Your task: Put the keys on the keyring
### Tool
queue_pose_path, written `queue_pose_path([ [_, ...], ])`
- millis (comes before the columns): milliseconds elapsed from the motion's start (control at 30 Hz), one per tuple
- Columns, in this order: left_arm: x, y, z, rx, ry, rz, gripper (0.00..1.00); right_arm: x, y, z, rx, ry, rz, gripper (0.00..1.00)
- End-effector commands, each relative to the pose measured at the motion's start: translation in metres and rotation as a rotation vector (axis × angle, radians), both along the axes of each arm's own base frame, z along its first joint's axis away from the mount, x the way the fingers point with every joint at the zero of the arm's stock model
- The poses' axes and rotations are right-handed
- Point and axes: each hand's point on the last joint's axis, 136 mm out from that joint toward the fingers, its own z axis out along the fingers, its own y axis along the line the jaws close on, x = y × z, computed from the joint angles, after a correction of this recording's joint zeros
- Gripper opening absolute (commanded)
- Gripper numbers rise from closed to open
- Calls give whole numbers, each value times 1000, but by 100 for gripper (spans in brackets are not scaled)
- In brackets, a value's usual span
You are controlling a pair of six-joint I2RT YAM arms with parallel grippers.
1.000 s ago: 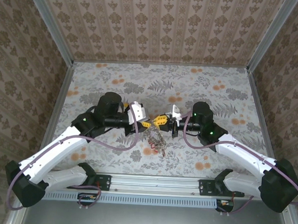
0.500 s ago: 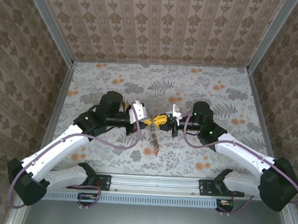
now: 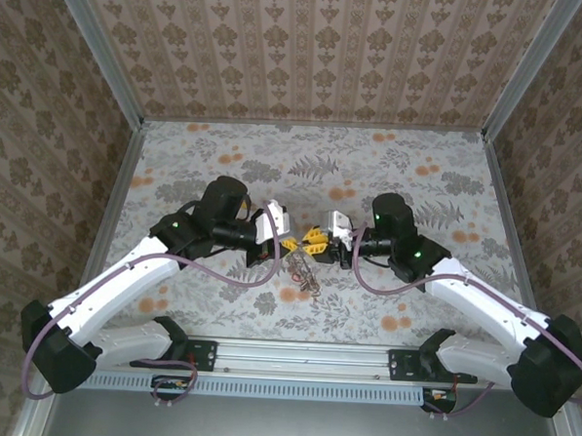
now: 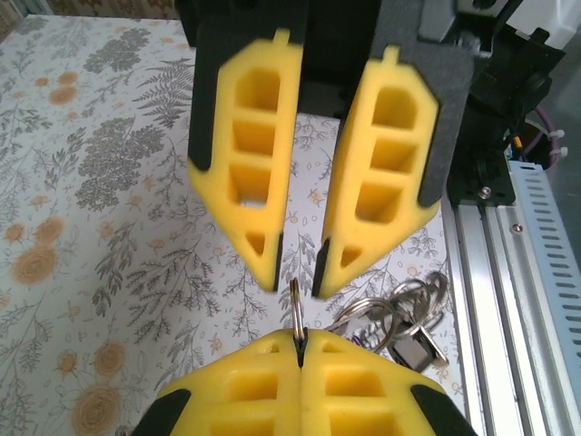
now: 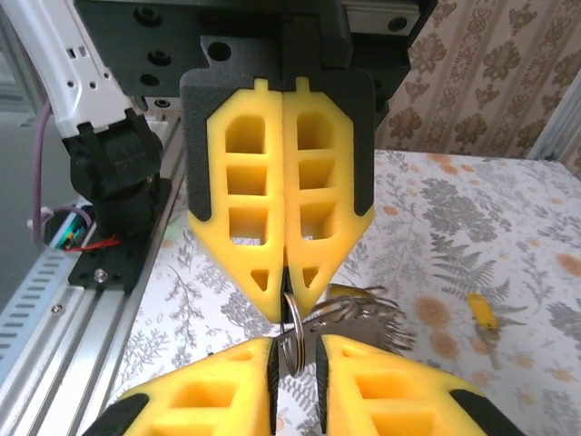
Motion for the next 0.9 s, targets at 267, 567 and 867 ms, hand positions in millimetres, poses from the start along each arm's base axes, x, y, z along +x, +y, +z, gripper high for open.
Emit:
queue_pose_path([
  [267,-5,-9,17,-57,1,-68,0,-11,-12,-4,-172,-64,47,35],
  [567,-9,-12,16,-59,30,-95,0,-9,-10,-10,-234,-81,65,31],
  [867,-10,-11,11,-46,40,-105,0,-9,0,-14,-276,-88,83,20],
])
